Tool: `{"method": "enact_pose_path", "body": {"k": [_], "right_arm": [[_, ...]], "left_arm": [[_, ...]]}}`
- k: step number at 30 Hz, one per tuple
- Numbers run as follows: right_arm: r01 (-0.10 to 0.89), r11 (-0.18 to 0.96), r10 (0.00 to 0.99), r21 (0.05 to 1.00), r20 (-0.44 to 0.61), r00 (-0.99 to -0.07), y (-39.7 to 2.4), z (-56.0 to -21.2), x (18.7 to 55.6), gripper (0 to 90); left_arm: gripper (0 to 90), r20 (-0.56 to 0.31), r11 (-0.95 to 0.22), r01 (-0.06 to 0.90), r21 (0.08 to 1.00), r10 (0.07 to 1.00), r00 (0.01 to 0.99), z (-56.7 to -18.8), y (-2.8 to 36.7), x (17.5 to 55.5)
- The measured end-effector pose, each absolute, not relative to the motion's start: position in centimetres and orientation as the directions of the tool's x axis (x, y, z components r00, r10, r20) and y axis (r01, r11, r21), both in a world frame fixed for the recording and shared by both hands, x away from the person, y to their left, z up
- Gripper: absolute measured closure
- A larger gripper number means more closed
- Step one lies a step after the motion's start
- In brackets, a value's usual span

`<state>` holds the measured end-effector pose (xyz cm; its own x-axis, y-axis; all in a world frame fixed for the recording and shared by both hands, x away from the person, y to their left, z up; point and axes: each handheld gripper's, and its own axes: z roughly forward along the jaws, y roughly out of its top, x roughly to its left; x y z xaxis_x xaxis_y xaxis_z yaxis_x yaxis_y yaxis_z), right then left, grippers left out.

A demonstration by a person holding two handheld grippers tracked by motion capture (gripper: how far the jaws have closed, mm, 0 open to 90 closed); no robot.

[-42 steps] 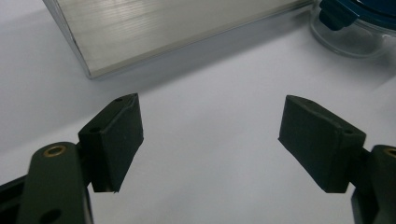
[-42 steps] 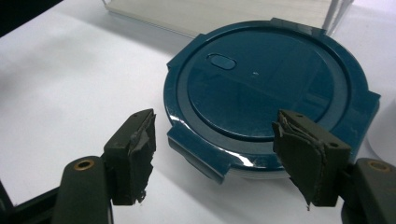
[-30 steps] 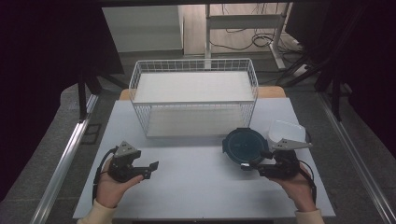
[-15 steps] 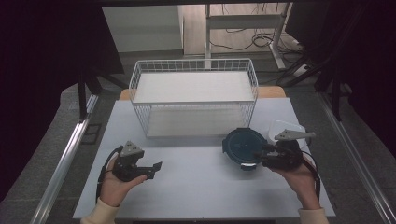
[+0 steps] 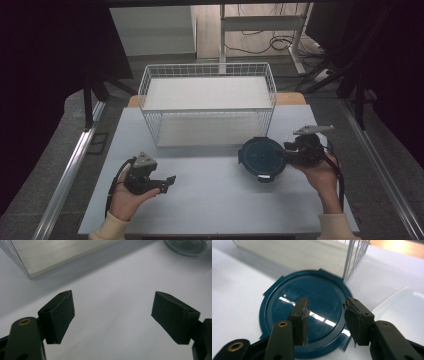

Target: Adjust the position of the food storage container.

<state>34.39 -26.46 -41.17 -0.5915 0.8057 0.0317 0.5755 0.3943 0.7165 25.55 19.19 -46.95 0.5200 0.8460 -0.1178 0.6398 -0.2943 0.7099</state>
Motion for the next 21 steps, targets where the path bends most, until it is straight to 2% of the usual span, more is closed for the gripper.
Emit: {"method": "enact_pose_path", "body": {"k": [9,13,14,17,18,21], "right_arm": [[0.568,0.417,0.801,0.709,0.008,-0.598,-26.7,-40.9,36.5,66.1],[0.578,0.426,0.807,0.696,-0.003,-0.591,-26.9,-41.2,37.5,72.9],[0.579,0.442,0.804,0.685,-0.018,-0.594,-27.1,-41.5,38.1,77.9],[0.589,0.45,0.804,0.672,-0.018,-0.594,-27.2,-41.8,38.6,82.6],[0.59,0.465,0.8,0.66,-0.027,-0.6,-27.2,-42.2,39.1,87.1],[0.587,0.478,0.797,0.653,-0.042,-0.603,-27.0,-42.6,39.6,89.1]], "left_arm": [[18.2,-0.127,-0.289,0.655,0.698,0.85,0.511,-47.4,19.4,25.8],[18.2,-0.128,-0.297,0.657,0.693,0.846,0.518,-47.5,19.1,25.8],[18.2,-0.124,-0.305,0.655,0.692,0.843,0.524,-47.5,19.0,25.8],[18.1,-0.121,-0.309,0.655,0.689,0.843,0.525,-47.5,19.0,25.9],[18.1,-0.126,-0.301,0.659,0.689,0.846,0.518,-47.5,19.1,25.9],[18.1,-0.127,-0.301,0.661,0.687,0.846,0.518,-47.6,19.1,25.9]]}}
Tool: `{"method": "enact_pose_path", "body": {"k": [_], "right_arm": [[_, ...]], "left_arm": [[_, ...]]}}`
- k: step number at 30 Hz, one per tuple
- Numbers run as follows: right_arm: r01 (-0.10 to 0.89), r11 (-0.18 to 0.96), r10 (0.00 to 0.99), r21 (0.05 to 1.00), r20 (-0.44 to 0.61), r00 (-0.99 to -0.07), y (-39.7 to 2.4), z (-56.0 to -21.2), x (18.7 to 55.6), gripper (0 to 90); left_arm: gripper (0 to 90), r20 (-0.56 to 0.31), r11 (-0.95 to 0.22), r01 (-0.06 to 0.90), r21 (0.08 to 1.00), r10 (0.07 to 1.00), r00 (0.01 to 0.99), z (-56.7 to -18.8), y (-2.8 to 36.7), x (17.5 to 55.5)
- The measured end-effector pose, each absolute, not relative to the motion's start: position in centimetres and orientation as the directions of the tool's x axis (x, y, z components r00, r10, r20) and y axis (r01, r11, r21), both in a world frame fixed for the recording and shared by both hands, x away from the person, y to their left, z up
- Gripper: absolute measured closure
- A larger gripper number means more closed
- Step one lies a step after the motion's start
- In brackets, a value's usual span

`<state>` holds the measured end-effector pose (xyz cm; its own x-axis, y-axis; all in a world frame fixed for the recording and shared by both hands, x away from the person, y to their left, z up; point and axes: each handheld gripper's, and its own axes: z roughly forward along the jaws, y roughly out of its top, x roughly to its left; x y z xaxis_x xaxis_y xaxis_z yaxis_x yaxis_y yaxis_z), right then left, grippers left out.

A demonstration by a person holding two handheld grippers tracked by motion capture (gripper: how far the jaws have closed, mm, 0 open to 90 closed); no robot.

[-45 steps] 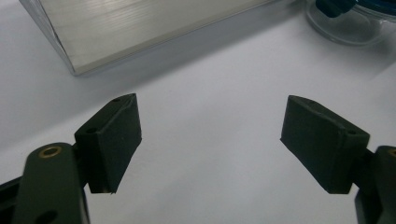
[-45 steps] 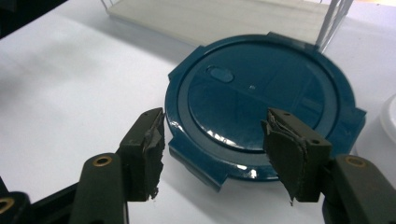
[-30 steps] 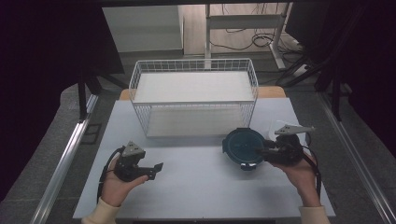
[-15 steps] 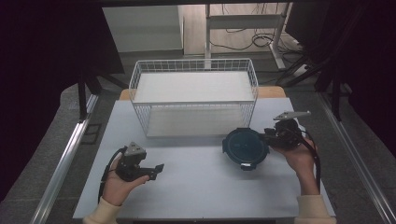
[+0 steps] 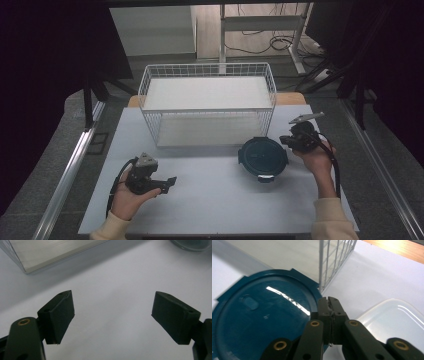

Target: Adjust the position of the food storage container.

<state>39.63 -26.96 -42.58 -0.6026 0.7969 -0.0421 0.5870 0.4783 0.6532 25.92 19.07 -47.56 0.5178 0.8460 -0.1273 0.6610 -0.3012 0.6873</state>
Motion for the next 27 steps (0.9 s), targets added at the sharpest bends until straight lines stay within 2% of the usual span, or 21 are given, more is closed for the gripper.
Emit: {"method": "enact_pose_path", "body": {"k": [5,14,27], "right_arm": [[0.597,0.527,0.801,0.605,-0.12,-0.587,-26.1,-43.7,41.1,89.4],[0.583,0.562,0.785,0.587,-0.156,-0.599,-25.0,-44.2,41.6,89.3],[0.614,0.601,0.783,0.511,-0.224,-0.58,-24.4,-45.2,41.5,89.7]], "left_arm": [[18.0,-0.123,-0.303,0.658,0.689,0.847,0.518,-47.5,19.1,25.9],[18.1,-0.12,-0.307,0.66,0.686,0.846,0.519,-47.8,19.0,25.9],[18.1,-0.119,-0.308,0.664,0.682,0.848,0.516,-47.9,19.1,26.0]]}}
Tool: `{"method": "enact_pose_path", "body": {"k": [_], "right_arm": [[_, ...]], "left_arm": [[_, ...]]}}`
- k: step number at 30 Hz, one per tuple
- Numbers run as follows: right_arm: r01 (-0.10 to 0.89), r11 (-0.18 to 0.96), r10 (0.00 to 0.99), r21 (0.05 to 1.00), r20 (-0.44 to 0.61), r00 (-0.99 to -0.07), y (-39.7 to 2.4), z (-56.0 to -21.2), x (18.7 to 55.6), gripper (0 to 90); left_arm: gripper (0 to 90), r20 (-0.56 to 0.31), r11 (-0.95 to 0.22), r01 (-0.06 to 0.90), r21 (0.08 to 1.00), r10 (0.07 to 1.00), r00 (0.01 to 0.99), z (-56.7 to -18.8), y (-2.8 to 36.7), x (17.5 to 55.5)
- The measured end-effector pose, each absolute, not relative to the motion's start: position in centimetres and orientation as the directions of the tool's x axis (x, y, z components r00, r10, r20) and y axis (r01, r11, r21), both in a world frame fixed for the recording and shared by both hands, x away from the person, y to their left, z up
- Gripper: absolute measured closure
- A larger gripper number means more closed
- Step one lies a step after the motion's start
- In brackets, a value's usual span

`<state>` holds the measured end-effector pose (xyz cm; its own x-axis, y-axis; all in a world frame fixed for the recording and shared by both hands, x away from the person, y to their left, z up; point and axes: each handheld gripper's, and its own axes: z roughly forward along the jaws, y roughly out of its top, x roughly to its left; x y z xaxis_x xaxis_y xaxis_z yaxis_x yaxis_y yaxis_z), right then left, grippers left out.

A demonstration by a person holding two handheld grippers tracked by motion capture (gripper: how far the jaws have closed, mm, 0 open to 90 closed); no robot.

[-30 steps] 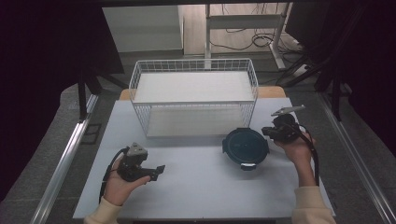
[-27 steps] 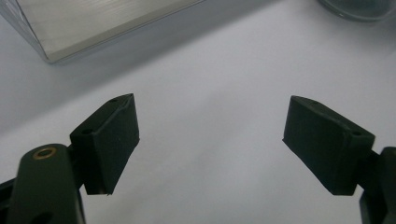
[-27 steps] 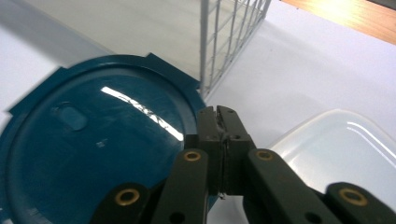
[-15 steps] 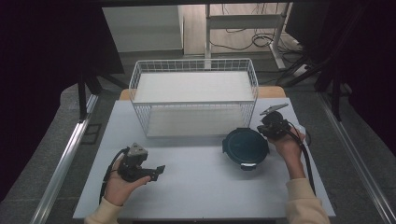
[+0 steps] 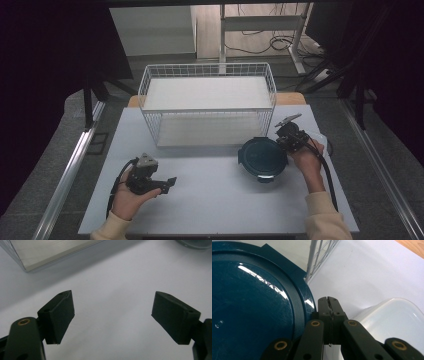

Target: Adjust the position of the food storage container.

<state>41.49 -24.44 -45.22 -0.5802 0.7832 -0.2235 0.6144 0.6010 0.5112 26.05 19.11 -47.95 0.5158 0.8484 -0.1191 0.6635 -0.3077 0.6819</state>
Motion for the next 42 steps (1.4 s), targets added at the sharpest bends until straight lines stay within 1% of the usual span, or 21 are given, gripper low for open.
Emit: {"method": "enact_pose_path", "body": {"k": [7,11,23,28,31,42], "right_arm": [[0.619,0.607,0.777,0.498,-0.209,-0.594,-24.1,-45.1,41.0,89.8],[0.616,0.613,0.765,0.495,-0.178,-0.619,-23.7,-45.1,40.6,89.8],[0.605,0.648,0.732,0.463,-0.159,-0.662,-21.3,-45.0,39.4,89.8],[0.606,0.648,0.724,0.462,-0.124,-0.679,-20.5,-45.0,39.0,89.8],[0.605,0.654,0.719,0.455,-0.125,-0.684,-20.2,-45.0,38.8,89.8],[0.592,0.685,0.69,0.425,-0.117,-0.714,-16.9,-45.0,37.4,89.8]], "left_arm": [[18.1,-0.114,-0.31,0.662,0.683,0.849,0.516,-47.9,19.1,26.1],[18.1,-0.114,-0.306,0.659,0.687,0.85,0.514,-47.7,19.1,26.1],[18.1,-0.116,-0.303,0.655,0.692,0.849,0.516,-47.5,19.2,26.0],[18.1,-0.116,-0.302,0.652,0.696,0.849,0.516,-47.3,19.3,26.0],[18.1,-0.117,-0.3,0.651,0.697,0.849,0.515,-47.3,19.3,25.9],[18.1,-0.117,-0.299,0.65,0.699,0.848,0.517,-47.3,19.3,25.9]]}}
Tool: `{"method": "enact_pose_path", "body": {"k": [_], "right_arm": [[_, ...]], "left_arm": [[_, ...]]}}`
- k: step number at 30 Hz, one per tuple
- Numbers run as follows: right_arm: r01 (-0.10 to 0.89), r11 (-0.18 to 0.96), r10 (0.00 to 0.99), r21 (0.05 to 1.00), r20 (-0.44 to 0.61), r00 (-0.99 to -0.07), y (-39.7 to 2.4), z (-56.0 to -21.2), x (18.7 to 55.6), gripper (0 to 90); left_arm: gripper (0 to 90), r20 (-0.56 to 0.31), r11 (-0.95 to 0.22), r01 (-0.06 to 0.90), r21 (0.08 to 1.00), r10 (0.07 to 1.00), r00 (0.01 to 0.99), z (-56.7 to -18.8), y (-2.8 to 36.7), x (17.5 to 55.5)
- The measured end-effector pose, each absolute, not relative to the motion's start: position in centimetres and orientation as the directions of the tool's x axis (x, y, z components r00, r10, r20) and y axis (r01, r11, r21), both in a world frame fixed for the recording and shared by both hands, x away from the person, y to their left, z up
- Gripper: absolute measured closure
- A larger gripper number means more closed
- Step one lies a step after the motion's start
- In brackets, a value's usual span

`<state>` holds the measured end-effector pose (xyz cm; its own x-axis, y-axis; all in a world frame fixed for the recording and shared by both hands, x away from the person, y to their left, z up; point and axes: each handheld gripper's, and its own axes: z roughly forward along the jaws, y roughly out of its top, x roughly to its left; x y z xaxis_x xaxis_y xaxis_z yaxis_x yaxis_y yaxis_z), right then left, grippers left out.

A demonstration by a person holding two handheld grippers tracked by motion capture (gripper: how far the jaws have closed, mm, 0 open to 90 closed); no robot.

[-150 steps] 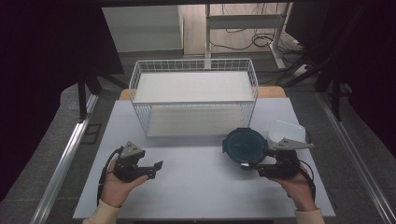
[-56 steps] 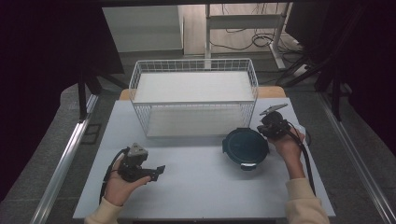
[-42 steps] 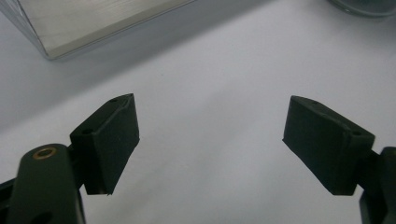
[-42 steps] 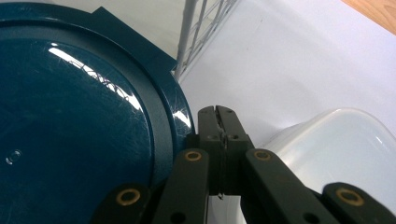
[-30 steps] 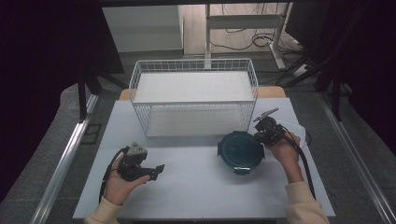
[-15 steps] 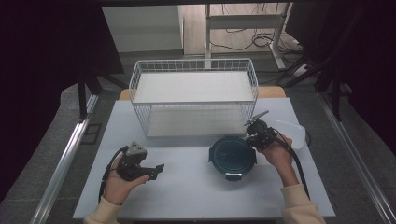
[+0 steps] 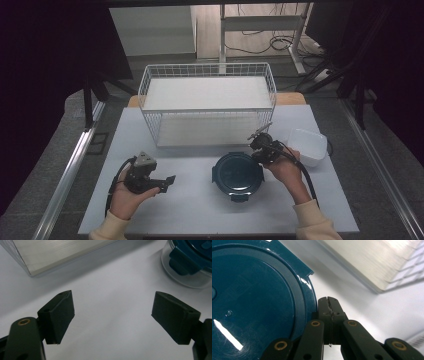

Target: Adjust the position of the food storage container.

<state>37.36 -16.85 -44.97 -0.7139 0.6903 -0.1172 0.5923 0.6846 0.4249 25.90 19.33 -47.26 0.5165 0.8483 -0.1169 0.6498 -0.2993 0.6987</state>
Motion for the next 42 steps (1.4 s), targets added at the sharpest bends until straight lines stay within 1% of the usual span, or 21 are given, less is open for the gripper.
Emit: {"method": "enact_pose_path", "body": {"k": [10,12,20,22,28,32,35,36,38,39,40,41,42], "right_arm": [[0.568,0.712,0.653,0.414,-0.092,-0.752,-14.5,-45.1,36.1,89.8],[0.564,0.716,0.651,0.412,-0.102,-0.752,-14.2,-45.1,35.9,89.9],[0.559,0.726,0.642,0.4,-0.104,-0.76,-13.6,-45.1,35.2,89.9],[0.55,0.732,0.629,0.403,-0.088,-0.773,-13.1,-45.1,34.9,89.8],[0.529,0.745,0.608,0.407,-0.088,-0.789,-12.4,-45.3,34.5,89.8],[0.511,0.741,0.588,0.436,-0.052,-0.808,-13.0,-45.4,34.9,89.6],[0.506,0.732,0.593,0.456,-0.06,-0.803,-13.3,-45.2,34.9,89.6],[0.501,0.714,0.609,0.488,-0.08,-0.789,-14.0,-44.5,34.7,89.6],[0.503,0.683,0.624,0.529,-0.066,-0.778,-14.9,-43.9,34.4,89.5],[0.503,0.683,0.624,0.529,-0.066,-0.778,-14.9,-43.9,34.4,89.5],[0.504,0.647,0.641,0.572,-0.051,-0.765,-16.1,-43.2,33.8,89.4],[0.504,0.647,0.641,0.572,-0.051,-0.765,-16.1,-43.2,33.8,89.4],[0.516,0.612,0.661,0.6,-0.029,-0.75,-17.1,-42.8,33.3,89.4]], "left_arm": [[18.1,-0.115,-0.305,0.651,0.695,0.847,0.52,-47.4,19.2,25.9],[18.1,-0.114,-0.307,0.651,0.694,0.846,0.52,-47.4,19.2,25.9],[18.2,-0.116,-0.306,0.65,0.696,0.845,0.522,-47.4,19.2,25.9],[18.2,-0.115,-0.306,0.649,0.696,0.845,0.522,-47.4,19.1,25.9],[18.1,-0.119,-0.305,0.65,0.696,0.844,0.523,-47.4,19.1,25.9],[18.1,-0.126,-0.299,0.651,0.698,0.843,0.523,-47.4,19.1,25.8],[18.1,-0.128,-0.296,0.649,0.701,0.843,0.522,-47.3,19.2,25.8],[18.2,-0.136,-0.289,0.649,0.703,0.842,0.522,-47.2,19.3,25.8],[18.2,-0.15,-0.276,0.649,0.709,0.84,0.522,-47.1,19.5,25.6],[18.2,-0.15,-0.276,0.649,0.709,0.84,0.522,-47.1,19.5,25.6],[18.1,-0.156,-0.273,0.646,0.713,0.836,0.527,-46.9,19.6,25.6],[18.1,-0.167,-0.264,0.647,0.716,0.834,0.526,-46.9,19.7,25.5],[18.2,-0.199,-0.244,0.644,0.725,0.822,0.534,-46.7,19.8,25.5]]}}
